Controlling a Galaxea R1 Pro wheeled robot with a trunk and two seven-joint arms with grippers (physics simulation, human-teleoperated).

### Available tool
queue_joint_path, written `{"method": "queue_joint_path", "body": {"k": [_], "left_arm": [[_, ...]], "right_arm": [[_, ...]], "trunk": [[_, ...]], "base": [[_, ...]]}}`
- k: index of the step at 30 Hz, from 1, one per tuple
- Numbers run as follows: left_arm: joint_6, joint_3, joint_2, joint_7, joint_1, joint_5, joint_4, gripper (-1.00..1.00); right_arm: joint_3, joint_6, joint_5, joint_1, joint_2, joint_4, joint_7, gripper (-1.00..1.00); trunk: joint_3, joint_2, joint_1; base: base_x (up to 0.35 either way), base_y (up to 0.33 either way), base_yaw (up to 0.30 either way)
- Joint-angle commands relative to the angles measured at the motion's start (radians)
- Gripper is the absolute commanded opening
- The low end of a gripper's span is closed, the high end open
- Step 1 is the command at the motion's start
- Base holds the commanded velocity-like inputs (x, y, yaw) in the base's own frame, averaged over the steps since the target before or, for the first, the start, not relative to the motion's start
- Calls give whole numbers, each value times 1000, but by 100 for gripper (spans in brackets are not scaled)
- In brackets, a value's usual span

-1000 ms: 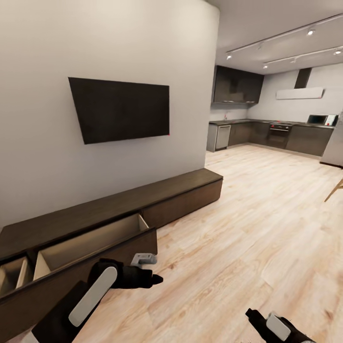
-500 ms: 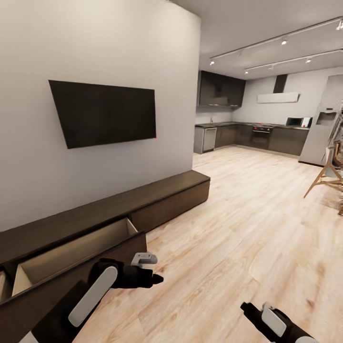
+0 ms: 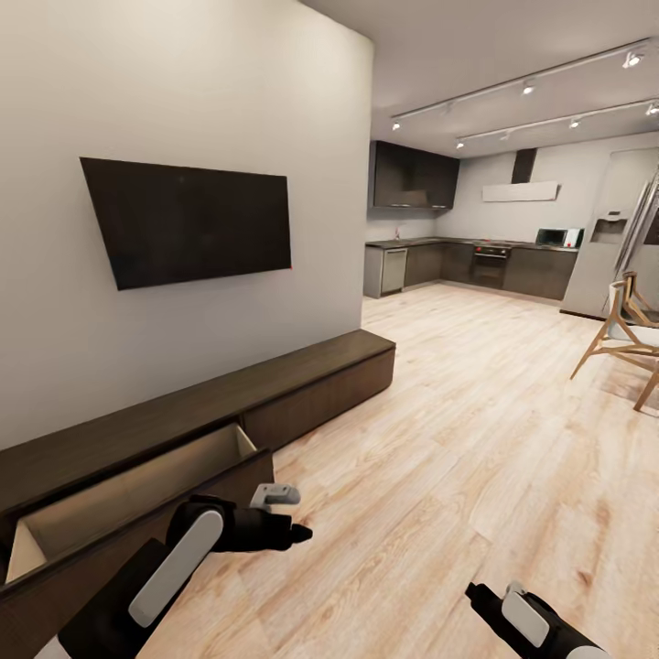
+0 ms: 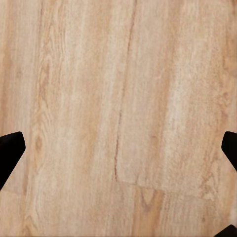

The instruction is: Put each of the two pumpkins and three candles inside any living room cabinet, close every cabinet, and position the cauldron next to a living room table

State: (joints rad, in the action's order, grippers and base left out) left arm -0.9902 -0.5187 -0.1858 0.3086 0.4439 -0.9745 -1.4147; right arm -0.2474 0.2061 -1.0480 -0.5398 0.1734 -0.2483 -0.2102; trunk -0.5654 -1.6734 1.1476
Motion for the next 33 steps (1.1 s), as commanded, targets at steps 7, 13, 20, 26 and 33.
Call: {"method": "queue_joint_path", "body": {"k": [7, 13, 20, 26, 33], "left_arm": [[-1, 4, -8, 9, 1, -10, -13, 100], [-1, 1, -9, 9, 1, -11, -14, 100], [-1, 3, -12, 9, 1, -11, -21, 100], [-1, 3, -12, 9, 1, -11, -23, 100], [-1, 1, -12, 9, 1, -12, -29, 100]], "right_arm": [[-7, 3, -5, 0, 1, -2, -6, 100], [-7, 2, -3, 0, 1, 1, -2, 100], [-7, 1, -4, 0, 0, 5, -2, 100], [-7, 0, -5, 0, 0, 10, 1, 100], [-7, -2, -7, 0, 0, 12, 2, 100]], "trunk": [[0, -1, 0], [0, -1, 0], [0, -1, 0], [5, -1, 0], [14, -1, 0]], "base": [[164, 99, -211], [198, 211, -125], [175, 155, -4], [175, 78, -109], [35, 7, -208]]}}
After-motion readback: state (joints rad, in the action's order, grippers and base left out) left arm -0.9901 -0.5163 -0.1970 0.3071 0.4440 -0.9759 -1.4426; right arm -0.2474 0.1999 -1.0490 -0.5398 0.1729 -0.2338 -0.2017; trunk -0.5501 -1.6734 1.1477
